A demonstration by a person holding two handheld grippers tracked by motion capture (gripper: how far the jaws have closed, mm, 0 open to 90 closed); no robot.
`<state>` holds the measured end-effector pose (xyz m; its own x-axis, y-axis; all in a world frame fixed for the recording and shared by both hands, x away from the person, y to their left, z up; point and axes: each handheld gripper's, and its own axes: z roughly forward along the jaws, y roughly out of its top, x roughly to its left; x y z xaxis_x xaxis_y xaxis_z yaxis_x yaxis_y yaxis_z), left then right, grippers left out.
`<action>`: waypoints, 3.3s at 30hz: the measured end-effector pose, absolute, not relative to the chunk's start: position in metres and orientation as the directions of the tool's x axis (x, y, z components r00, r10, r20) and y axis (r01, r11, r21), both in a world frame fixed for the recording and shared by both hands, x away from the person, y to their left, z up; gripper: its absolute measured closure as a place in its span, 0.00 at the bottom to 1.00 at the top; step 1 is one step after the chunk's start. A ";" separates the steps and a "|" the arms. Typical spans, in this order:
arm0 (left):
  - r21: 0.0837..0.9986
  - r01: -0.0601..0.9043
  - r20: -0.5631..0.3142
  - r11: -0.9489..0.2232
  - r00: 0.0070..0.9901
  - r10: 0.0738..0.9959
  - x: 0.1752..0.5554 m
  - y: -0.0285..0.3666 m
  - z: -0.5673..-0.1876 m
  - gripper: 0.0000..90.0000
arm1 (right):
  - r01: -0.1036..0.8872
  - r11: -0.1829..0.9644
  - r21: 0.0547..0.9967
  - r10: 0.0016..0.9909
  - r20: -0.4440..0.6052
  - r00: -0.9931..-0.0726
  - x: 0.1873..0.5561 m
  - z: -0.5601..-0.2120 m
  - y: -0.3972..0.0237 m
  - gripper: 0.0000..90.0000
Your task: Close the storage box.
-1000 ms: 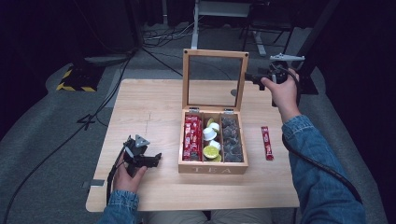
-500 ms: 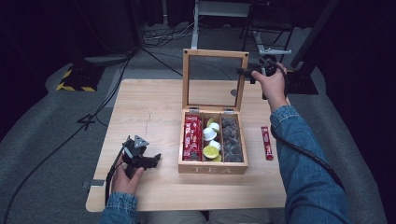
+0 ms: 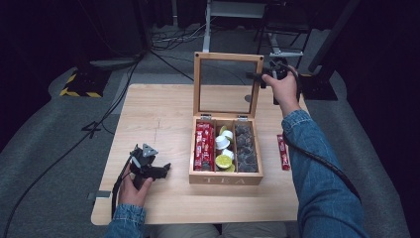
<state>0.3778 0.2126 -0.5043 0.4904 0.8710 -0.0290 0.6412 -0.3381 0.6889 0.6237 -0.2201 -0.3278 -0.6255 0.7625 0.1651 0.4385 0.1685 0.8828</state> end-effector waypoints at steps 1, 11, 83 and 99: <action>0.689 0.641 -0.029 -0.338 0.490 0.871 0.378 0.213 -0.504 0.15 | 0.438 0.168 0.883 0.752 0.172 -0.637 0.623 -0.327 -0.219 0.43; 0.690 0.639 -0.027 -0.339 0.491 0.871 0.378 0.212 -0.504 0.14 | 0.425 0.170 0.889 0.737 0.172 -0.653 0.609 -0.318 -0.220 0.43; 0.679 0.658 -0.028 -0.327 0.467 0.884 0.382 0.210 -0.505 0.08 | 0.357 0.462 0.812 0.665 -0.050 -0.746 0.423 -0.314 -0.234 0.33; 0.676 0.661 -0.027 -0.325 0.463 0.886 0.382 0.210 -0.505 0.07 | 0.353 0.520 0.778 0.634 -0.074 -0.770 0.400 -0.342 -0.231 0.31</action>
